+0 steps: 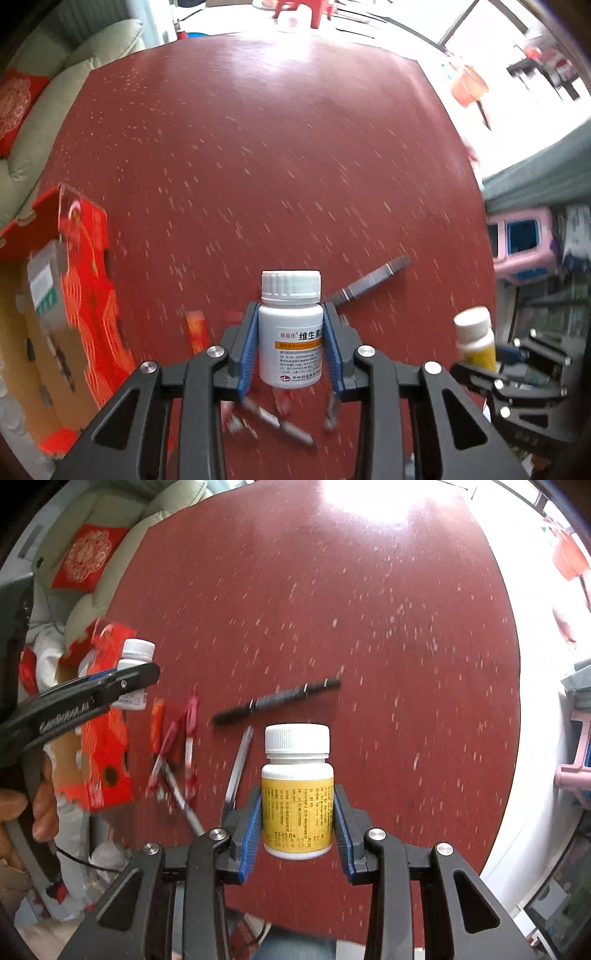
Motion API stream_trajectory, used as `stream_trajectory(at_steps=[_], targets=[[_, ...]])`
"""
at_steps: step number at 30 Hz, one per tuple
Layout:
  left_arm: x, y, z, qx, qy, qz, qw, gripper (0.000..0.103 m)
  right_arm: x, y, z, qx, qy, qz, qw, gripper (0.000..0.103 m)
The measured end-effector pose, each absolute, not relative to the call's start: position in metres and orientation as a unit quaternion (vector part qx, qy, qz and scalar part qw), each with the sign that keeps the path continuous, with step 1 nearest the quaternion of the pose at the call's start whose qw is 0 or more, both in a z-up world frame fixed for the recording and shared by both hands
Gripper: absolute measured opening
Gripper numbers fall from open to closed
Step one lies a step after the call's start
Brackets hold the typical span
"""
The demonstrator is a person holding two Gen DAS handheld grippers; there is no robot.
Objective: Organize rigid objects
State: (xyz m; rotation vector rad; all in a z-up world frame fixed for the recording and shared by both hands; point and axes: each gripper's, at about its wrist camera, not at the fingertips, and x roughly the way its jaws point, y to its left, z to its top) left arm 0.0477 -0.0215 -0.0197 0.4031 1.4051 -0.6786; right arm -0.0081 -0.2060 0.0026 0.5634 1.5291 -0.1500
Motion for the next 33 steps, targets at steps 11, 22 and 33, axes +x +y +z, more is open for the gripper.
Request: stream_trajectory(at_steps=[11,22,33], targets=[[-0.027,0.002,0.009,0.197,0.620,-0.307,0.695,0.035,-0.048,-0.189,0.036,0.189,0.685,-0.035,0.702,0.037],[-0.040,0.005,0.030,0.171,0.596,-0.291,0.728,0.035,-0.035,-0.194,0.056,0.147,0.668,-0.012,0.729,0.037],[-0.039,0.003,0.037,0.164,0.588,-0.288,0.738,0.035,-0.028,-0.194,0.066,0.131,0.661,-0.002,0.739,0.037]])
